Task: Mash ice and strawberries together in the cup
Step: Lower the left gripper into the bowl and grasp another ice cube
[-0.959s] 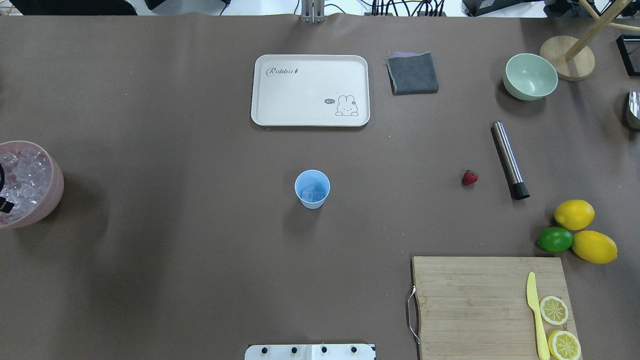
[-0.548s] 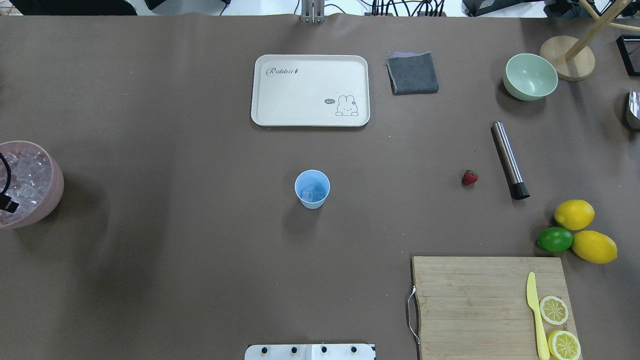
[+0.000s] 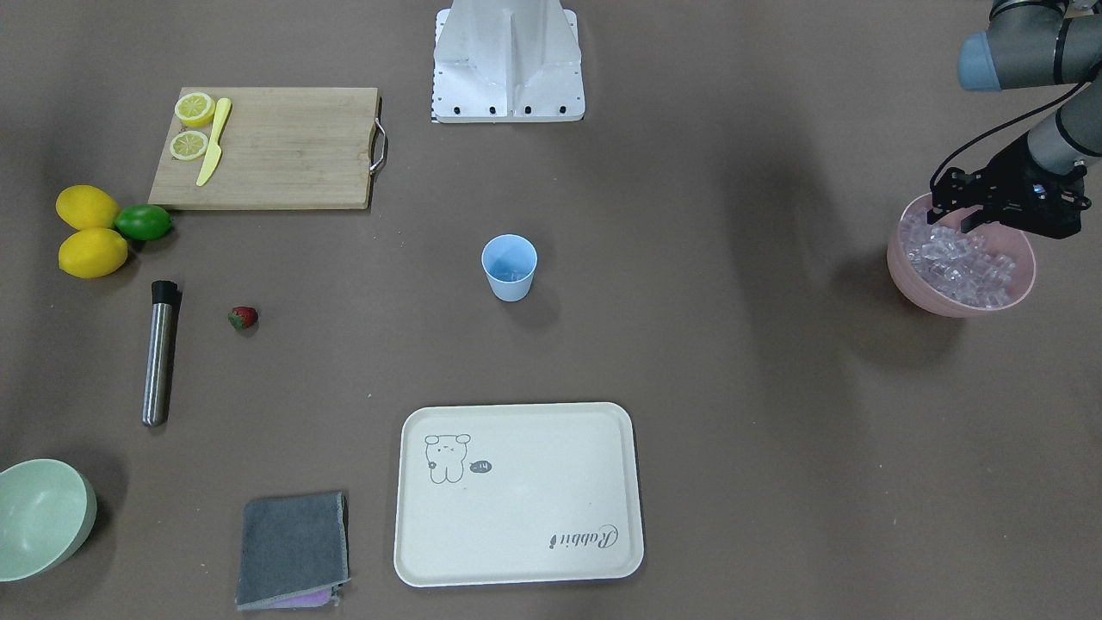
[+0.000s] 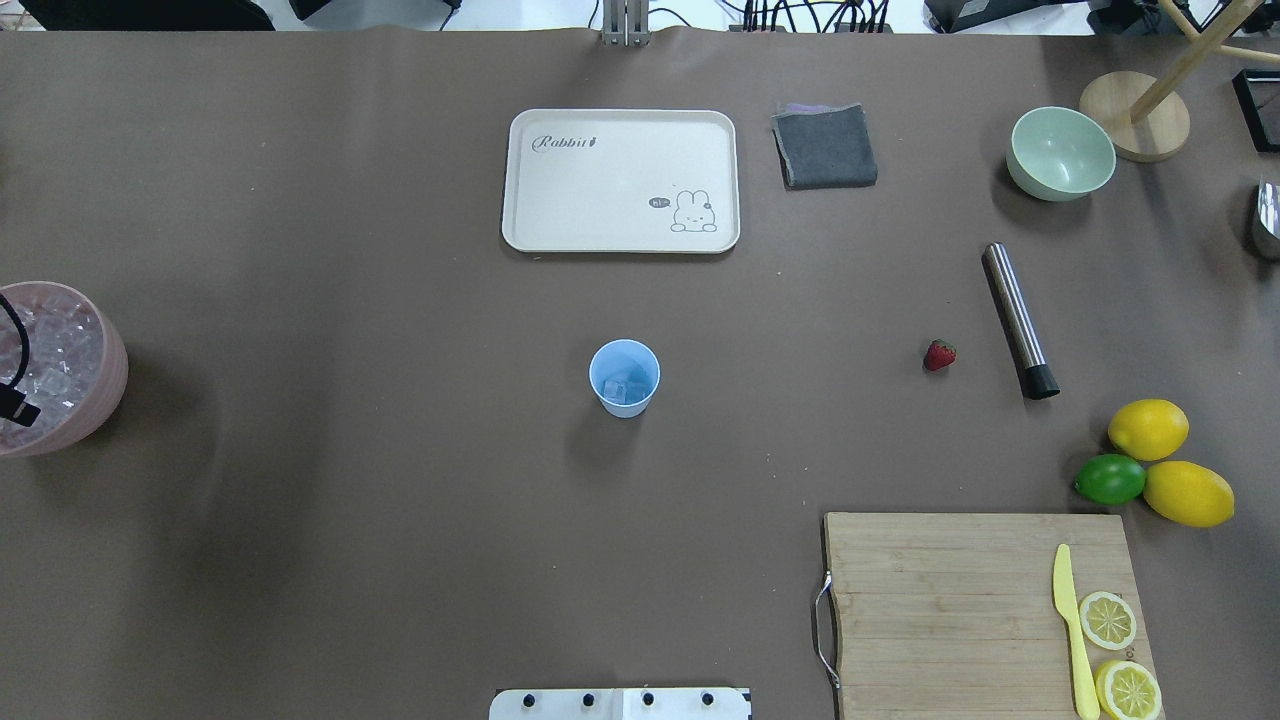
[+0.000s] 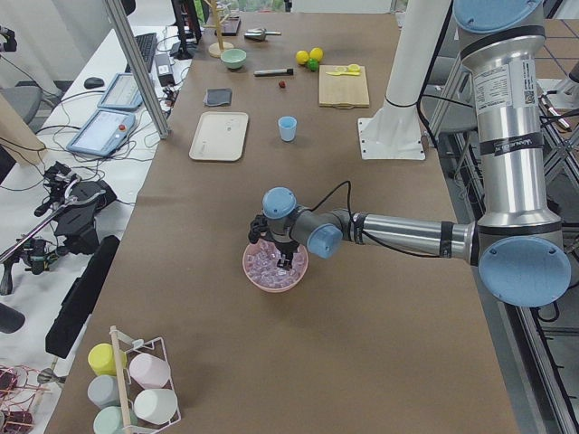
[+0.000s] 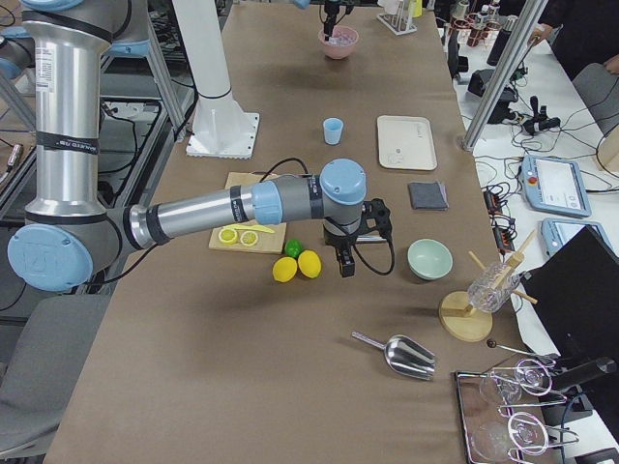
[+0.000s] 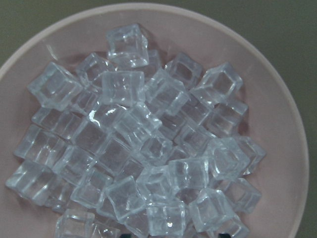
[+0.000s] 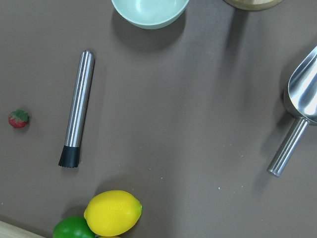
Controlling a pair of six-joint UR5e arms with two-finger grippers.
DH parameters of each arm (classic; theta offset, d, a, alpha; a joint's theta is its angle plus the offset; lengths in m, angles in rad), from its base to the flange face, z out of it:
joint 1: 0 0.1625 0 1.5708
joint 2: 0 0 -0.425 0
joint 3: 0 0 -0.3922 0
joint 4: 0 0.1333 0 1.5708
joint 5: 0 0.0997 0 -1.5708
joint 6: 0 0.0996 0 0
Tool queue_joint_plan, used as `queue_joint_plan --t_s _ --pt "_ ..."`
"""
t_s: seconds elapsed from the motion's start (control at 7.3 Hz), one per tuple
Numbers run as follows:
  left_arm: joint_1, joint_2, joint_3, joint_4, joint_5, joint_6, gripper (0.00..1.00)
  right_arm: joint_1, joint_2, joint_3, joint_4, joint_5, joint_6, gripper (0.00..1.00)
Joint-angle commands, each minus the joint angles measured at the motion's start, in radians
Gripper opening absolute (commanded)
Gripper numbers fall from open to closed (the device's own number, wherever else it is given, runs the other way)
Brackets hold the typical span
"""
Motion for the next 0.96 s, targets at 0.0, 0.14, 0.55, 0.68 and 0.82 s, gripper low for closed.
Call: queue_joint_plan --t_s 0.0,0.14,0.55,0.68,0.82 --pt "0.001 -0.020 0.016 0.001 0.000 0.000 0.55 0.000 -0.006 0.007 0.001 -0.002 -0.002 1.00" --pt "0.001 -0.030 0.023 0.001 0.000 0.000 0.55 0.000 -0.009 0.010 0.001 -0.002 -0.002 1.00" --pt "-0.001 -0.029 0.040 0.001 0.000 0.000 0.55 0.000 -0.009 0.014 0.001 -0.002 0.000 1.00" --pt "-0.001 -0.029 0.043 0.001 0.000 0.000 0.52 0.000 -0.008 0.014 0.001 0.000 0.000 1.00" --pt "-0.001 -0.025 0.040 0.001 -0.002 -0.001 0.44 0.000 -0.008 0.014 0.001 0.000 0.000 1.00"
